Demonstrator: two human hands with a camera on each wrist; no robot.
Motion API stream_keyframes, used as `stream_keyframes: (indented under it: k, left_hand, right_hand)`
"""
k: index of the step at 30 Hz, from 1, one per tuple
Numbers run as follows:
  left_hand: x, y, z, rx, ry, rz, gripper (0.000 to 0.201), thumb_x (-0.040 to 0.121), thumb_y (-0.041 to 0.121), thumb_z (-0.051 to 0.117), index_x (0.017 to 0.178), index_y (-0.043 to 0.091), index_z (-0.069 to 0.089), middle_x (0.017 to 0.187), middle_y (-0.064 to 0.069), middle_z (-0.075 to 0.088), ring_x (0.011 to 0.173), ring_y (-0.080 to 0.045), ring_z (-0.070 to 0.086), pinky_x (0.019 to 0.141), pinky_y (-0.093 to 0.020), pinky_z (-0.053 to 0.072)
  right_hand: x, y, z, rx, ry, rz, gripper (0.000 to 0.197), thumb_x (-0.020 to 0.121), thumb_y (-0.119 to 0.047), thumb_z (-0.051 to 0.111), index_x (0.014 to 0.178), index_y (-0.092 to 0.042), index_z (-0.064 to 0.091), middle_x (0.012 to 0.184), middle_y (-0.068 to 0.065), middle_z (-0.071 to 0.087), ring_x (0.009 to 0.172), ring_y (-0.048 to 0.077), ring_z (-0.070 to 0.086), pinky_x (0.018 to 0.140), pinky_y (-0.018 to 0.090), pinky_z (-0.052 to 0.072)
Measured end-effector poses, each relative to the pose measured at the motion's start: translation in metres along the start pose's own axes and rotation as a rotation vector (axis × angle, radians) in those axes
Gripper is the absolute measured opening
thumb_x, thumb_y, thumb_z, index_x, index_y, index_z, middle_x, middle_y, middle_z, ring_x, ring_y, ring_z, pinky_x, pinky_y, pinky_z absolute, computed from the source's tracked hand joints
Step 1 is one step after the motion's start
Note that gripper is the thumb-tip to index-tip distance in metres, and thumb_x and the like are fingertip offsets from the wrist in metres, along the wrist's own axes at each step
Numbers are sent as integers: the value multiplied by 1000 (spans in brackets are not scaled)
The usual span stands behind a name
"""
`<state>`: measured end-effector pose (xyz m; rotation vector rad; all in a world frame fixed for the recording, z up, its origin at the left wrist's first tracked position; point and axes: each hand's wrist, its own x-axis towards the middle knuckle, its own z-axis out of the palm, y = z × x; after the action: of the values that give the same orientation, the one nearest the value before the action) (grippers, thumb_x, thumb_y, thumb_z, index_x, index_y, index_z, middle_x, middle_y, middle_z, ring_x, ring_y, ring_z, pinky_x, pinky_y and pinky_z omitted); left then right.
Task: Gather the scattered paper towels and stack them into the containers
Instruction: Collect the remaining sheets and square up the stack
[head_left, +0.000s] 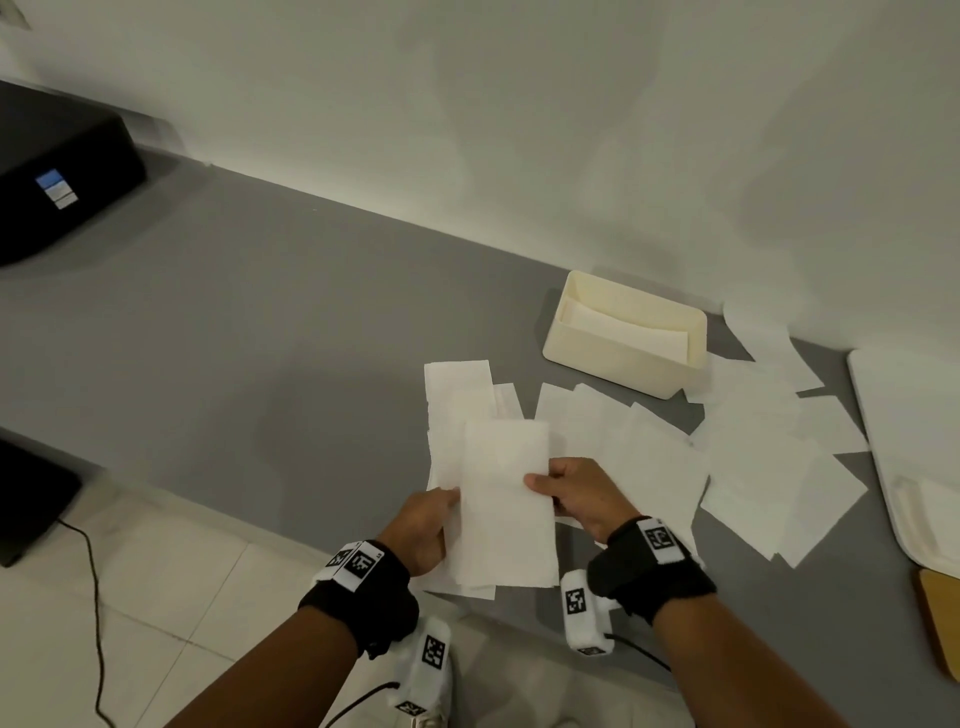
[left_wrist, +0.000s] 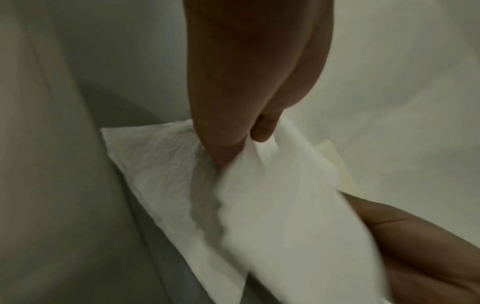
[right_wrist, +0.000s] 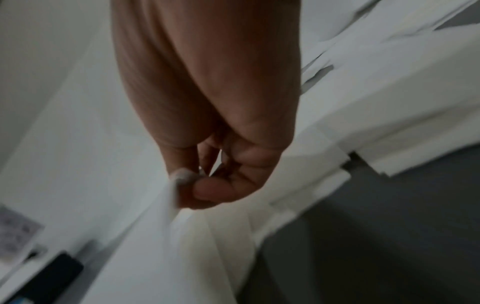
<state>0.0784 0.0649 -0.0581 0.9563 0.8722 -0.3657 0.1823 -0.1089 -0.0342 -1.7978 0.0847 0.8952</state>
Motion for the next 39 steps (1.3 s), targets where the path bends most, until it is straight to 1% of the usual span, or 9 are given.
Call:
stream_keyframes:
  k: [7, 11, 15, 22, 24, 26, 29, 32, 39]
  left_hand:
    - [-7, 7, 5, -149, -6, 8, 40, 106, 34, 29, 116, 8, 58, 109, -10, 68, 96, -24, 65, 72, -36, 51]
    - [-3, 4, 5, -155, -20, -1, 40, 105, 35, 31, 112, 9, 60, 110, -12, 70, 99, -27, 66, 77, -39, 53]
    - [-1, 3, 5, -157, -13, 9, 40, 105, 34, 30, 115, 9, 60, 115, -14, 68, 102, -30, 65, 82, -41, 52]
    - [1, 4, 4, -144, 42, -13, 40, 105, 32, 35, 125, 4, 56, 115, -12, 68, 103, -29, 64, 81, -40, 52]
    - [2, 5, 2, -153, 46, -11, 42, 104, 32, 36, 129, 4, 54, 121, -14, 66, 107, -30, 63, 85, -41, 51]
    - [3, 5, 0, -168, 38, -2, 44, 104, 36, 37, 130, 6, 55, 121, -13, 66, 105, -30, 64, 85, -42, 51]
    - [1, 5, 1, -189, -38, 24, 49, 102, 47, 32, 128, 13, 56, 122, -12, 67, 113, -30, 62, 99, -47, 47]
    - [-4, 6, 5, -197, -123, 42, 58, 100, 56, 24, 125, 16, 58, 121, -10, 68, 116, -29, 62, 105, -47, 43]
    - [-10, 9, 7, -140, -86, 71, 45, 100, 49, 35, 115, 18, 63, 107, -9, 74, 97, -26, 71, 82, -42, 56]
  right_hand:
    - [15, -2, 20, -147, 101, -95, 7, 78, -11, 75, 82, -12, 70, 85, 8, 72, 75, 22, 67, 75, 36, 57]
    - [21, -6, 28, -411, 188, -153, 23, 75, -24, 77, 89, -15, 62, 81, -1, 64, 76, 18, 61, 70, 28, 47]
    - [18, -5, 40, -532, 279, -204, 20, 78, -24, 73, 85, -13, 58, 76, -4, 56, 74, 14, 52, 58, 17, 36]
    - [11, -1, 26, -574, 433, -333, 23, 87, -23, 65, 72, -16, 48, 65, -5, 53, 64, 18, 50, 57, 24, 35]
    - [8, -5, 14, -441, 362, -298, 20, 87, -22, 65, 75, -17, 50, 72, -4, 61, 65, 14, 54, 58, 21, 40]
    - [6, -9, 5, -218, 210, -224, 9, 86, -17, 66, 83, -18, 58, 85, 2, 71, 75, 19, 66, 71, 30, 54]
    - [4, -13, 2, 70, 51, -107, 11, 86, -9, 67, 96, -10, 64, 97, 13, 73, 87, 29, 70, 84, 41, 56]
    - [10, -15, 13, 31, 26, -54, 18, 86, -9, 67, 103, -5, 63, 101, 15, 71, 89, 29, 69, 86, 41, 56]
    - [29, -7, 41, -302, 42, -122, 21, 81, -13, 70, 101, -8, 65, 98, 11, 72, 90, 28, 69, 87, 41, 55]
